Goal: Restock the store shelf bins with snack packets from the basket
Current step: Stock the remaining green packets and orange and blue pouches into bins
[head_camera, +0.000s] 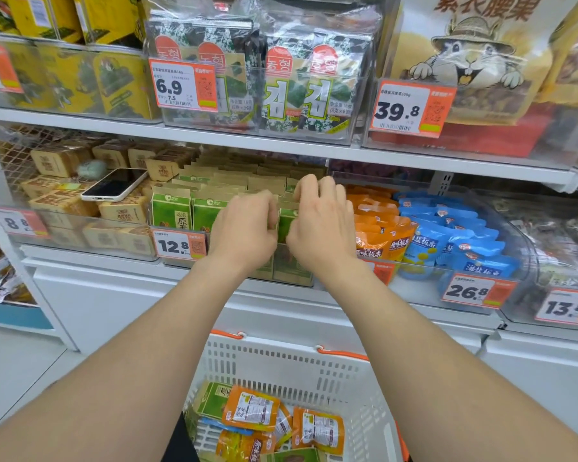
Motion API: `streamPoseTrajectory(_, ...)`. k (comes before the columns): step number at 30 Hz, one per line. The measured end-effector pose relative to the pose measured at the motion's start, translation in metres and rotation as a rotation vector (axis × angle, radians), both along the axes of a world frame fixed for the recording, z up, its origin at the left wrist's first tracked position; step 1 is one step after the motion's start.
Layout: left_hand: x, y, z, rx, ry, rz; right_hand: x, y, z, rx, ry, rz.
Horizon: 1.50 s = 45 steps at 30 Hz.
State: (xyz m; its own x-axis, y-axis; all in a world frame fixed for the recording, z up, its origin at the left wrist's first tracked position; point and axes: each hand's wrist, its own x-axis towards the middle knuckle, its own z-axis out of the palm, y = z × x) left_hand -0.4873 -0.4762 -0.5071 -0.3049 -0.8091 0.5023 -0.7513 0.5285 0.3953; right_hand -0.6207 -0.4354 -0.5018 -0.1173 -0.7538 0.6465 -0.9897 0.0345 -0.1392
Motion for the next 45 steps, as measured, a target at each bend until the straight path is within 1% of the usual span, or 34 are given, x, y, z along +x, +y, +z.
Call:
streamPoseTrajectory(2,0.005,0.005,-0.002,0.156,-0.117,0.001,0.009,0.014,0.000,0.071,-0.037,0.046)
streamPoseTrajectory(5,0.009,0.015,-0.016,0.316,-0.396,-0.072,0.016,0.039,-0.013,0.192,-0.008,0.092)
streamPoseTrajectory(7,0.009,0.022,-0.029,0.395,-0.558,-0.092,0.018,0.054,-0.028,0.318,0.033,0.099)
streamPoseTrajectory(9,0.009,0.028,-0.046,0.463,-0.650,-0.129,0.017,0.067,-0.044,0.477,0.062,0.077)
streamPoseTrajectory(12,0.005,0.038,-0.078,0.540,-0.725,-0.168,0.010,0.083,-0.071,0.690,0.152,0.042)
streamPoseTrajectory(16,-0.004,0.057,-0.131,0.622,-0.760,-0.223,-0.006,0.101,-0.107,0.923,0.258,0.122)
streamPoseTrajectory(23,-0.013,0.079,-0.228,0.824,-0.850,-0.324,-0.026,0.123,-0.161,1.186,0.248,0.201)
streamPoseTrajectory(26,-0.014,0.084,-0.267,0.899,-0.886,-0.346,-0.031,0.119,-0.171,1.255,0.206,0.185)
streamPoseTrajectory(32,-0.017,0.090,-0.319,1.049,-1.054,-0.367,-0.036,0.114,-0.181,1.321,0.211,0.168)
streamPoseTrajectory(38,-0.025,0.102,-0.347,1.177,-1.058,-0.407,-0.035,0.101,-0.187,1.311,0.199,0.176)
streamPoseTrajectory(40,-0.026,0.105,-0.354,1.175,-1.059,-0.382,-0.035,0.098,-0.189,1.303,0.197,0.171)
streamPoseTrajectory(43,-0.028,0.110,-0.354,1.060,-1.108,-0.374,-0.035,0.094,-0.191,1.313,0.192,0.172)
streamPoseTrajectory(45,-0.030,0.111,-0.352,1.072,-1.086,-0.407,-0.035,0.093,-0.192,1.323,0.189,0.187)
